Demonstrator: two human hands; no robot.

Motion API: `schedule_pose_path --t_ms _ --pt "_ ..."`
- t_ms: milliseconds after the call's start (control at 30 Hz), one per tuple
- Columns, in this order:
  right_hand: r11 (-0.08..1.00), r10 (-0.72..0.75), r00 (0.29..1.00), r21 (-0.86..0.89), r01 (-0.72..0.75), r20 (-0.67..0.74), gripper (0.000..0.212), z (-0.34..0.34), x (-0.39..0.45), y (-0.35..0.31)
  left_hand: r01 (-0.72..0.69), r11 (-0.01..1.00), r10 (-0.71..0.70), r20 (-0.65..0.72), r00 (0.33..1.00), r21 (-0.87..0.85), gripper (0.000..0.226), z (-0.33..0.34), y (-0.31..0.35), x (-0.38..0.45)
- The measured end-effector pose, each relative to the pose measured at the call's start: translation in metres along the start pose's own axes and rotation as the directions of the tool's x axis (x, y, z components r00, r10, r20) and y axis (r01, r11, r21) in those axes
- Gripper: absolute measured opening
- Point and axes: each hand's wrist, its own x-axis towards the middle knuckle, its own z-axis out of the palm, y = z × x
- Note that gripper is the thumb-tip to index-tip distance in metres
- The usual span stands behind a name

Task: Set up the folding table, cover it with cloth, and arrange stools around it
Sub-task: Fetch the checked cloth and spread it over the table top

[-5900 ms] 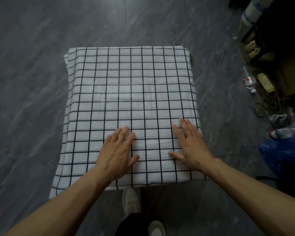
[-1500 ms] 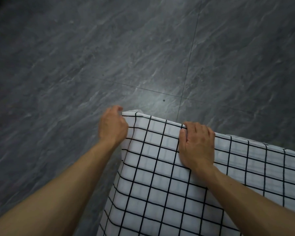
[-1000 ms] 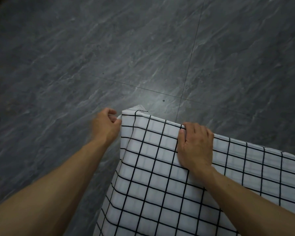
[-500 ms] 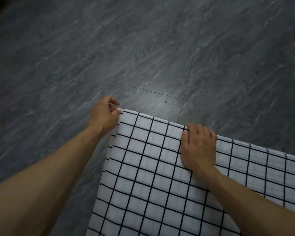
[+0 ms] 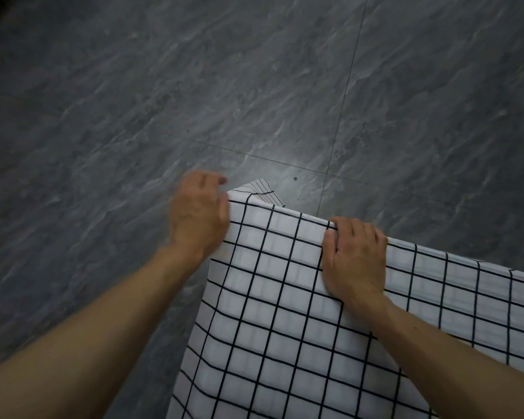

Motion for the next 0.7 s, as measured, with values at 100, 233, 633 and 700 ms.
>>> schedule_pose_path --t_ms 100,233,633,700 --pt "1.000 -0.001 1.000 -0.004 0.001 0.007 0.032 0.000 0.000 0.000 -0.325 0.945 0.327 0.095 0.940 -0.037 0.033 0.008 0.033 -0.012" --pt "1.000 0.001 1.000 -0.006 -0.001 0.002 0.030 0.001 0.000 -0.001 -0.411 0.911 0.406 0.274 0.872 -0.040 0.043 0.028 0.058 -0.023" --pt "1.000 -0.004 1.000 -0.024 0.004 -0.005 0.028 0.000 -0.001 0.000 -0.104 0.978 0.016 0.430 0.903 0.181 0.048 0.044 0.062 -0.005" --pt "1.000 -0.006 1.000 -0.026 0.006 0.000 0.027 0.001 0.000 0.000 -0.220 0.949 0.131 0.349 0.928 0.228 0.053 0.040 0.074 -0.020"
